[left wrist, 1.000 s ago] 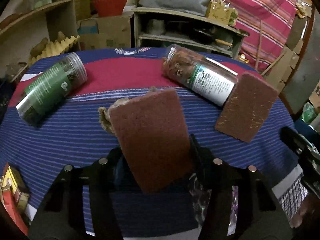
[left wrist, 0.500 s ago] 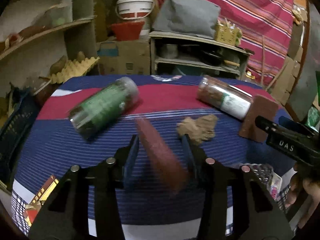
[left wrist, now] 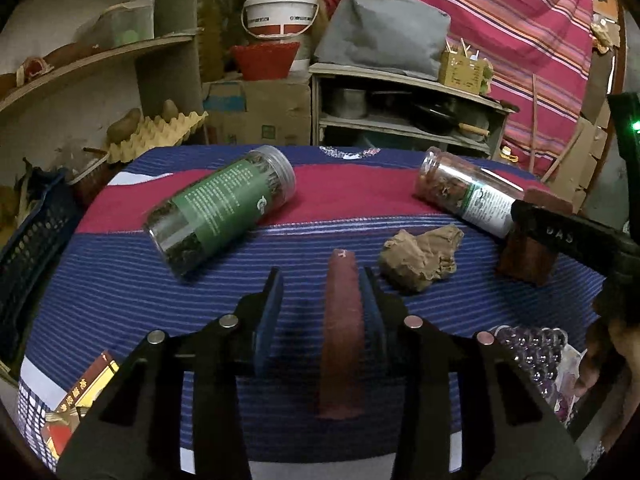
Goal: Collect trash
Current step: 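Carry both brown scouring pads with both tools over the basket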
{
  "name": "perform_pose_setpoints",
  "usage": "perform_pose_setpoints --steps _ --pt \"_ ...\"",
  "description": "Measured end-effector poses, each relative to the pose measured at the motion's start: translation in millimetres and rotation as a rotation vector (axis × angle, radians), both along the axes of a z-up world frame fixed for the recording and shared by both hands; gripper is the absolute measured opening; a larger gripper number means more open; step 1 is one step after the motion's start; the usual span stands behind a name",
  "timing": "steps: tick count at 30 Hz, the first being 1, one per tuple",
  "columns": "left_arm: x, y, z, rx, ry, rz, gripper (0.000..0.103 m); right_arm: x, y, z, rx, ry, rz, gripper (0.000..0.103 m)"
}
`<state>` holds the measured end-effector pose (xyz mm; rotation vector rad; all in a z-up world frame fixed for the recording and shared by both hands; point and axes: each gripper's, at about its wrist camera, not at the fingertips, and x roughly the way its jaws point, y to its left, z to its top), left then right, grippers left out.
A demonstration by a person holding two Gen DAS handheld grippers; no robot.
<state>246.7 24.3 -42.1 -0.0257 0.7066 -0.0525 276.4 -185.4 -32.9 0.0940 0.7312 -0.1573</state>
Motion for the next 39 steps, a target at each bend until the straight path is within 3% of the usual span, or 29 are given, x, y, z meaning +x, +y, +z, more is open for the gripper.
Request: perform_pose_setpoints --steps 8,12,18,22,25,31,39 --pt "-0.8 -3.0 -5.3 0.02 0.013 0.008 0.039 -8.1 -9.8 0.4 0.044 -0.021 0.032 0.059" --pt "2.5 -0.9 -10.1 0.02 0.035 0.018 0.053 -16.9 -12.9 2.6 0.036 -0.037 0.047 0.059" --pt "12.1 4.5 -19.7 -0.016 0.106 0.014 0.052 -33.7 -33.9 9.6 0.061 -0.064 0.049 0.059" --pt "13.0 7.3 -23.8 -0.052 0.131 -0.001 0.021 -49.4 -52.4 17.2 0.066 -0.084 0.044 0.059" --pt "8.9 4.9 -21.2 -0.044 0.115 -0.004 0.015 -63.6 -68.0 20.4 0.065 -0.091 0.038 0.059" --pt "-6.2 -4.5 -13.0 -0.044 0.111 -0.006 0.013 -91.3 -100.6 28.6 0.075 -0.11 0.023 0.059" --pt "-35.8 -48.3 19.4 0.002 0.046 -0.07 0.013 -134.9 -147.9 44.5 0.068 -0.151 -0.007 0.059"
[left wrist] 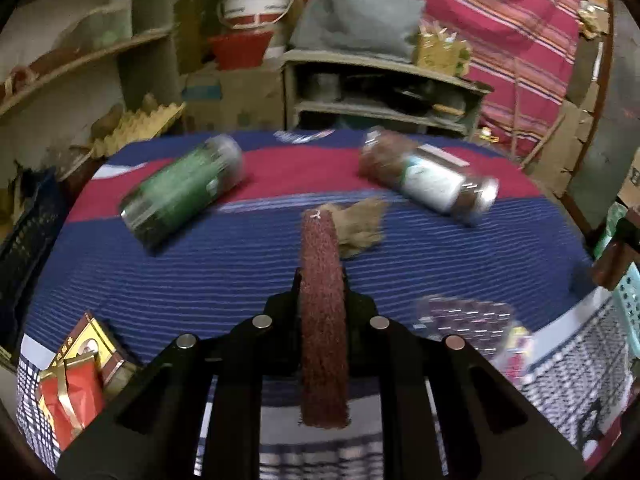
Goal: Collect trash
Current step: 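Carry both brown scouring pads with both tools over the basket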
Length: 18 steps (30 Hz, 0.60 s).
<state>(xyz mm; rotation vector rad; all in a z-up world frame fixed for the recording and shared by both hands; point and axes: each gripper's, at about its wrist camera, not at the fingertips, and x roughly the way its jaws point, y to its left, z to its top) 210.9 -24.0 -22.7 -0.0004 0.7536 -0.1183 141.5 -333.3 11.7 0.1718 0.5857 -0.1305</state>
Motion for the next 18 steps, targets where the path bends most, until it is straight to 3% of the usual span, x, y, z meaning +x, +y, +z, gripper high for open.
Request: perform_pose_setpoints --steps 9,18 --pt "-28.8 -99.2 34.4 -0.005 -0.082 -0.144 0.013 -49.1 -77.5 18.9 -0.032 -0.028 -0.094 0.059" --pt "-58.3 -205.2 43.0 -0.028 -0.113 -0.31 0.013 -90.4 -143.8 25.4 -0.075 -0.031 -0.165 0.059"
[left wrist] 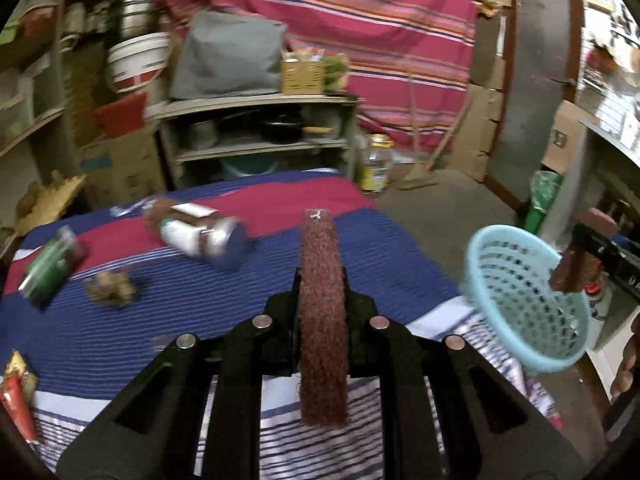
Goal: Collect trash
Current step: 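Carry both brown scouring pads with both tools over the basket, then open the left tool to drop its pad while the right tool releases its pad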
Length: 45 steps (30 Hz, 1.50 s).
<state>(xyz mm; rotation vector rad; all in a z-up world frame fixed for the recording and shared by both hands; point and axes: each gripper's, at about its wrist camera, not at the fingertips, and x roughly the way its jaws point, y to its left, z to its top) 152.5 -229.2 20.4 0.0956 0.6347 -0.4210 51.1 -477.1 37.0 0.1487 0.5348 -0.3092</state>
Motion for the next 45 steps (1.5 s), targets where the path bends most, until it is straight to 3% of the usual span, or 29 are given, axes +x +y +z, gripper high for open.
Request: perform_pose_setpoints --steps 12,23,27,30,34,38,41,42,44,45 --pt "-24.5 -126.5 -13.7 0.025 0.002 -0.171 0.013 -18.4 -55.9 -24.7 0.024 0.049 -0.037 0.059" --pt "-22.9 -182.6 -27.7 0.042 0.032 -0.263 0.017 -20.9 -88.2 -55.3 0.081 0.081 -0.079 0.059" --pt "-22.4 -186.8 -25.5 0.044 0.014 -0.253 0.044 -19.2 -90.2 -62.2 0.094 0.088 -0.083 0.059" --pt "-21.8 -186.4 -22.9 0.045 0.002 -0.242 0.049 -19.0 -90.0 -64.3 0.095 0.09 -0.086 0.059" --pt "-21.5 -172.0 -17.7 0.036 -0.027 -0.189 0.069 -18.0 -89.4 -65.1 0.096 0.091 -0.087 0.059" --pt "-21.1 -155.8 -13.8 0.043 -0.046 -0.157 0.075 -17.7 -89.5 -66.1 0.097 0.091 -0.084 0.059" --pt "-22.8 -138.0 -9.4 0.043 -0.071 -0.113 0.087 -15.5 -86.6 -66.0 0.094 0.089 -0.085 0.06" --pt "-23.4 -129.5 -7.9 0.041 -0.082 -0.091 0.09 -13.6 -84.8 -64.7 0.093 0.086 -0.087 0.063" --pt "-24.1 -113.6 -5.6 0.035 -0.087 -0.066 0.091 -10.9 -78.8 -61.0 0.082 0.075 -0.106 0.087" --pt "-24.4 -105.4 -4.9 0.034 -0.087 -0.055 0.091 -10.0 -75.8 -59.6 0.074 0.073 -0.114 0.088"
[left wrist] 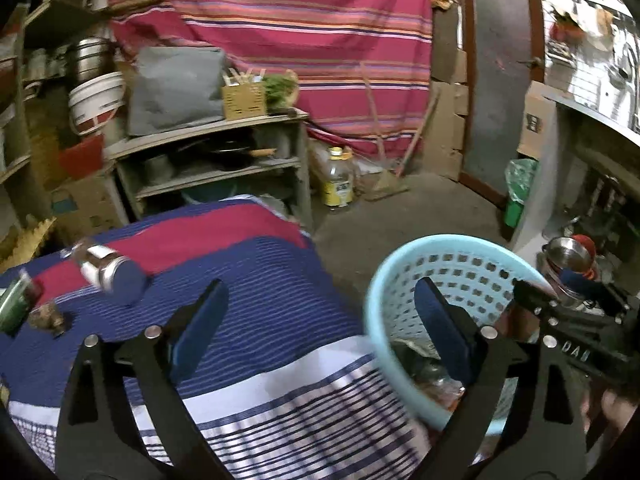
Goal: Collect trash
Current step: 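Open the left tool to drop its pad while the right tool releases its pad, then move both tools back over the table, then grasp the red gift-wrapped box with the left tool and lift it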
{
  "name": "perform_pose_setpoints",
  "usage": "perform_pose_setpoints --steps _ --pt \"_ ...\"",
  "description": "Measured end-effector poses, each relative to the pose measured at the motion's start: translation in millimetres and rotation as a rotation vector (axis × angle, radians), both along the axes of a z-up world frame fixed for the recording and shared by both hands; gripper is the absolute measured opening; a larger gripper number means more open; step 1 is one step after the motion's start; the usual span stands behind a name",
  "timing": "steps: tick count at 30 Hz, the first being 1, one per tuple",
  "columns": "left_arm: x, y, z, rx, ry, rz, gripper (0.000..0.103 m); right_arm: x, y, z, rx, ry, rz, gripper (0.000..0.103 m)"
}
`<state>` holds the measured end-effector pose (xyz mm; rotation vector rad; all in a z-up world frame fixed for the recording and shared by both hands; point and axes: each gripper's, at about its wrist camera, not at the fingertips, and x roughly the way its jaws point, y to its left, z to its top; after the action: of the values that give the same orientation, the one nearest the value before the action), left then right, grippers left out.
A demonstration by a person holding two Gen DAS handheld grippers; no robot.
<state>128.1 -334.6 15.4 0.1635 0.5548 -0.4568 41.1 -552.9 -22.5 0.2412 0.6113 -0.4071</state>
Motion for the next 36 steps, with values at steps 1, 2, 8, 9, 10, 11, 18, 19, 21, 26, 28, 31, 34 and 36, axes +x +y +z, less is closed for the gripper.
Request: perform_pose_setpoints --steps 1,2,8,9,10,11,18,19,21,26,28,31,34,36 --pt "-0.8 6.6 0.9 0.0 -0.002 0.009 0.091 0.8 3.3 0.5 -0.01 0.006 -0.006 0.088" --pt "-2.0 18.6 2.6 0.0 -0.008 0.026 0.091 3.4 6.7 0.9 -0.015 0.014 -0.009 0.088" --pt "-9.6 87.7 13.6 0.015 -0.045 0.148 0.096 7.8 43.3 10.8 -0.026 -0.012 0.01 0.091" --pt "-11.4 104.0 15.8 0.018 -0.052 0.175 0.097 9.6 55.0 14.1 -0.033 -0.024 0.025 0.091" --pt "-13.5 119.5 17.1 0.021 -0.058 0.199 0.097 10.9 65.4 15.9 -0.036 -0.032 0.04 0.092" --pt "-15.4 133.7 18.3 0.026 -0.063 0.222 0.097 13.4 73.6 17.9 -0.036 -0.038 0.052 0.092" --pt "-23.9 248.2 12.7 0.074 -0.068 0.425 0.097 32.9 153.5 18.0 0.002 -0.041 0.165 0.092" --pt "-22.7 270.6 9.7 0.079 -0.056 0.47 0.097 34.2 160.2 16.8 0.001 -0.038 0.175 0.092" --pt "-18.4 299.8 3.9 0.078 -0.036 0.529 0.097 41.3 184.9 14.4 -0.004 -0.026 0.207 0.092" --pt "-9.2 377.7 -19.6 0.061 0.058 0.691 0.097 55.6 227.8 12.4 0.003 -0.016 0.271 0.092" --pt "-9.0 395.0 -28.3 0.06 0.081 0.725 0.097 58.9 238.9 12.0 0.002 -0.01 0.291 0.092" --pt "-6.4 418.6 -40.0 0.058 0.113 0.768 0.097 64.6 256.1 12.1 -0.01 0.002 0.323 0.092" --pt "-0.7 432.7 -51.0 0.055 0.157 0.789 0.097 68.5 268.3 13.0 -0.021 0.009 0.341 0.092" --pt "3.8 442.0 -59.2 0.055 0.193 0.797 0.095 71.8 274.6 13.2 -0.024 0.015 0.352 0.092"
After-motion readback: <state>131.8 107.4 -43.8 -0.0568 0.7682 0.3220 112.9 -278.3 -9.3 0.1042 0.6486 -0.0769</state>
